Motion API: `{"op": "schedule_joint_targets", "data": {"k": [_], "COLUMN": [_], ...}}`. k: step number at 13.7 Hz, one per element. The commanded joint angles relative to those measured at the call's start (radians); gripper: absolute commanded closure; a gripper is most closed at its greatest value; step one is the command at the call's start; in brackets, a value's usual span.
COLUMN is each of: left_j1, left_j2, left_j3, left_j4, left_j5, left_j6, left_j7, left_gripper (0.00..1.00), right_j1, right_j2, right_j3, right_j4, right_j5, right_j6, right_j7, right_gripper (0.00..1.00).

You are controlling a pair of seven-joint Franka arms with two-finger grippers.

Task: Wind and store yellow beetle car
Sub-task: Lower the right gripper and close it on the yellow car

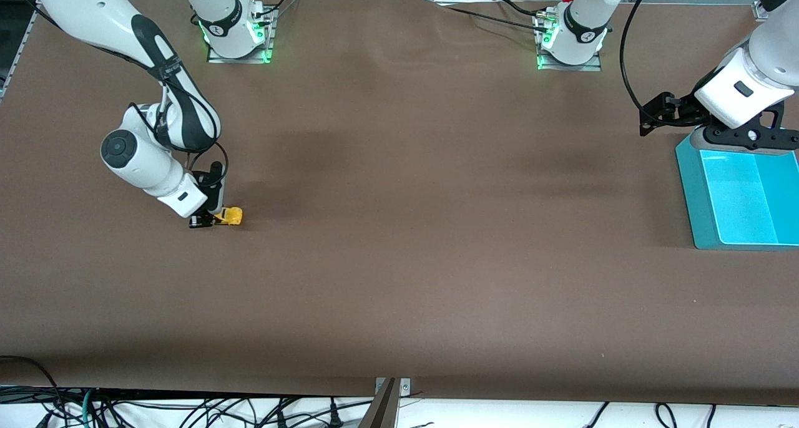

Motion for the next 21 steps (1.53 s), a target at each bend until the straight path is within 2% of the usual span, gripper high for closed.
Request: {"op": "schedule_joint_targets", "data": {"k": [1, 7, 15, 21], "left_j1": [0.003, 0.002, 0.002, 0.003], "left_j2": [0.014, 0.014, 0.014, 0.014], "left_j3": [-0.002, -0.002, 0.000, -0.002], "left_j4": [0.034, 0.034, 0.034, 0.034], "left_j5": [-0.019, -0.019, -0.019, -0.019], "left_j6": [-0.021, -0.021, -0.021, -0.021], "left_j7": [0.009, 0.008, 0.009, 0.008], "left_gripper": [0.00, 0.00, 0.00, 0.00], "right_j1": [-0.002, -0.002, -0.036, -0.130], "right_j2": [-0.036, 0.002, 0.010, 0.011], "right_j3": [0.060, 0.064, 0.024, -0.014], "right_j4": [0.002, -0.006, -0.024, -0.024], "right_j5": [-0.014, -0.013, -0.014, -0.010], "right_j6": [-0.047, -0.036, -0.035, -0.036], "right_j7": [0.002, -0.007, -0.090, -0.228], "right_gripper": [0.72, 0.71, 0.69, 0.67]}}
